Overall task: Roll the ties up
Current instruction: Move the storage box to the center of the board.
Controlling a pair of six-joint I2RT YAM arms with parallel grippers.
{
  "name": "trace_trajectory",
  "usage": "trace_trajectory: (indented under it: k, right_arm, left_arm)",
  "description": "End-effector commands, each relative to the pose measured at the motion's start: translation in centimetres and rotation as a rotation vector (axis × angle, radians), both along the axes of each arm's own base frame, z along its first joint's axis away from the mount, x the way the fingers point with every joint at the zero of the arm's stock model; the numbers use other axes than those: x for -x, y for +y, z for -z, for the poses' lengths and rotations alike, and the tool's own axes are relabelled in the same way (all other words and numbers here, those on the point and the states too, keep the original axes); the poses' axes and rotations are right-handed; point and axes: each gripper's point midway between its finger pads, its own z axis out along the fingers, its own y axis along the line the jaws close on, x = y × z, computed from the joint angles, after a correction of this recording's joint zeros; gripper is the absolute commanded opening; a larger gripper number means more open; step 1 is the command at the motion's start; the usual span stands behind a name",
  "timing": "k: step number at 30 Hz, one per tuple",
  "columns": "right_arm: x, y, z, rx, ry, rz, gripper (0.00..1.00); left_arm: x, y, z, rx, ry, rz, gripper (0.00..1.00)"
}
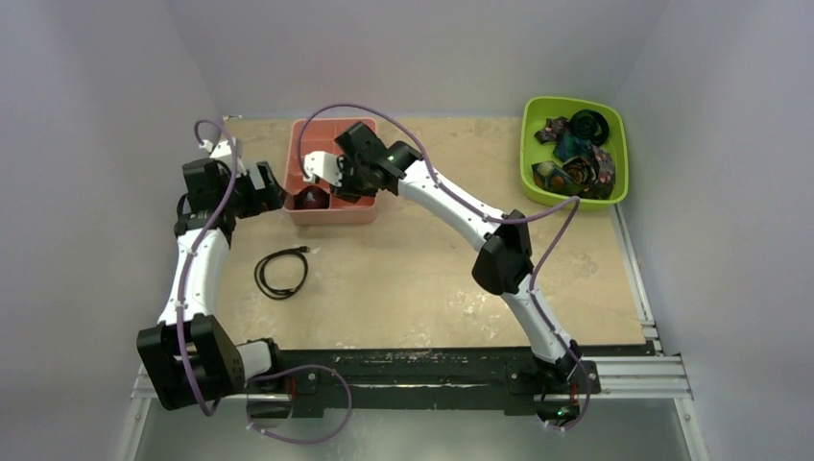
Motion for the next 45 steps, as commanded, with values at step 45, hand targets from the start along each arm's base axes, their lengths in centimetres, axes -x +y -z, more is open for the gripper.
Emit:
trace_trajectory:
  k: [45]
  right_arm:
    - [7.4,-7.4,6.3,0.552,0.141,-0.311,0.0]
  left_arm:
    - [-0.1,3.2,-0.2,0.23,-0.049,-0.089,1.0]
